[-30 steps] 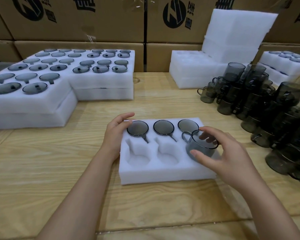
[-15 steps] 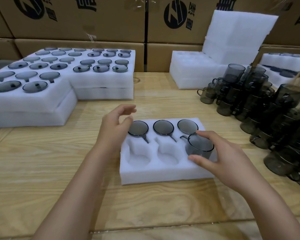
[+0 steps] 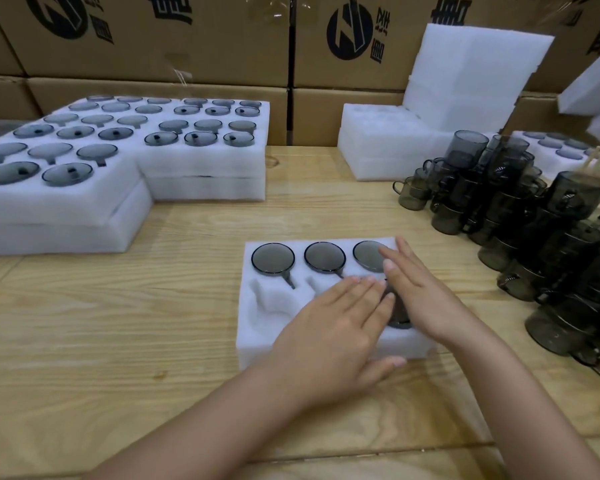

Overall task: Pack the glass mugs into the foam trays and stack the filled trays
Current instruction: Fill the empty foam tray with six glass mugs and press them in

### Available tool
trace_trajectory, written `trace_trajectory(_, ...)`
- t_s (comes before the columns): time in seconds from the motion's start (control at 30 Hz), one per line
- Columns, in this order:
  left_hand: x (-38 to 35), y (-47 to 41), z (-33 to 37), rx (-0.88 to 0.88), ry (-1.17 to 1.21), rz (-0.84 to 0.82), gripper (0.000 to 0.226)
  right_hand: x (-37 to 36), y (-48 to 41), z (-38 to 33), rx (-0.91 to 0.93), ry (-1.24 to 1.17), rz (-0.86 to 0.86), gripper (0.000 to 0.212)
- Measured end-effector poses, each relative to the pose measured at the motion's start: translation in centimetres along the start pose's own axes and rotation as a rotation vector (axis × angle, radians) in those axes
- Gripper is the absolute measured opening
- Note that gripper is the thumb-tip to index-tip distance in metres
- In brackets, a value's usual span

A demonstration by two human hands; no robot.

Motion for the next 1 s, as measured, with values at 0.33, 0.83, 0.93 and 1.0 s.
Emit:
trace_trajectory(0.33,-1.1,-0.7,2.8,0.129,-0.232,-0.219,0.078,0.0,-0.3,0.9,-0.029,0.079,-0.022,0.055)
trace_trajectory(0.83,-1.3,-0.2,2.9,0.166,-0.140,0.016,0.050,7.9,7.5,0.5,0.144,0.400,0.872,0.041)
trace_trajectory(0.93,-1.1,-0.1,2.4,0.185,-0.092,0.115,0.048,10.5,9.6,3.2,-0.118,0.474,0.980,0.047)
trace_trajectory(1.0,-1.3,0.0,1.7,0.206,-0.070,0.144,0.054,10.9,9.8,4.9,-0.271,0.477,0.899,0.054)
Point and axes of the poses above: each hand's wrist, its own y-axis away from the middle knuckle, its own x-axis out of the back of the hand, z = x × y, the point moved 7 cm from there along -y, towards the middle knuckle, and after that the axes turned 13 degrees about -y, right-handed, at the moved point
